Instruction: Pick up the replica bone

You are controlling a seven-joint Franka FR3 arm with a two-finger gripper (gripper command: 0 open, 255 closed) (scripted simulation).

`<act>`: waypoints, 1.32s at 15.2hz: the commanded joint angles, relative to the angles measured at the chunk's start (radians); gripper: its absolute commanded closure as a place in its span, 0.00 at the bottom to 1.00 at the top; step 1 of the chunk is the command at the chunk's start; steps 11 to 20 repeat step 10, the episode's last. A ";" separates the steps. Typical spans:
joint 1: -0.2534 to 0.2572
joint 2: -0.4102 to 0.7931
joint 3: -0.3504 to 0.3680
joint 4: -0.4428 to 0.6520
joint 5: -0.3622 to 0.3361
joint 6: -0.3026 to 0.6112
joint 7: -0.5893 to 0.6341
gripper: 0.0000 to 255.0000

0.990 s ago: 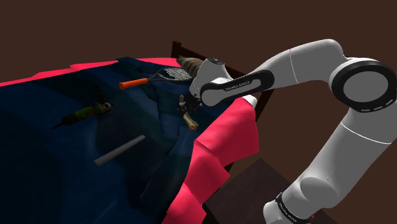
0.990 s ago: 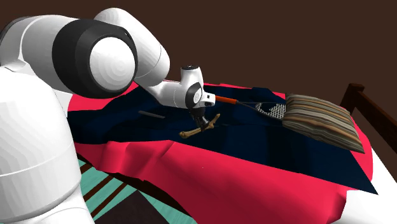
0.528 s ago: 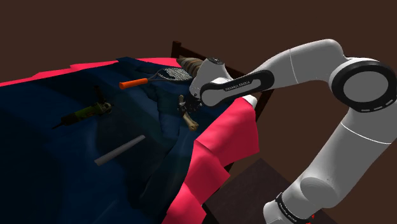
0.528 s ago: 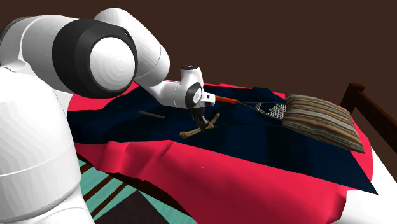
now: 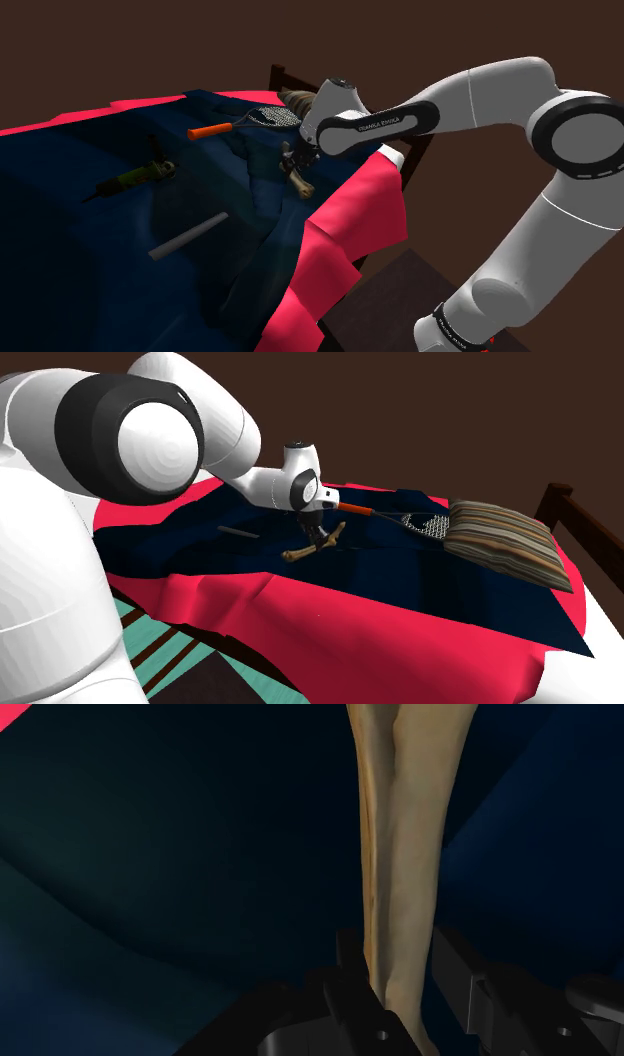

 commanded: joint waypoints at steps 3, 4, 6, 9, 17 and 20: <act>-0.001 -0.030 0.002 0.023 0.016 -0.052 -0.011 1.00; -0.002 -0.036 0.002 0.030 0.019 -0.064 -0.014 1.00; -0.002 -0.047 0.002 0.045 0.025 -0.090 -0.018 1.00; -0.003 -0.059 0.002 0.062 0.031 -0.118 -0.022 1.00; -0.003 -0.059 0.002 0.062 0.031 -0.118 -0.022 1.00; -0.003 -0.059 0.002 0.062 0.031 -0.118 -0.022 1.00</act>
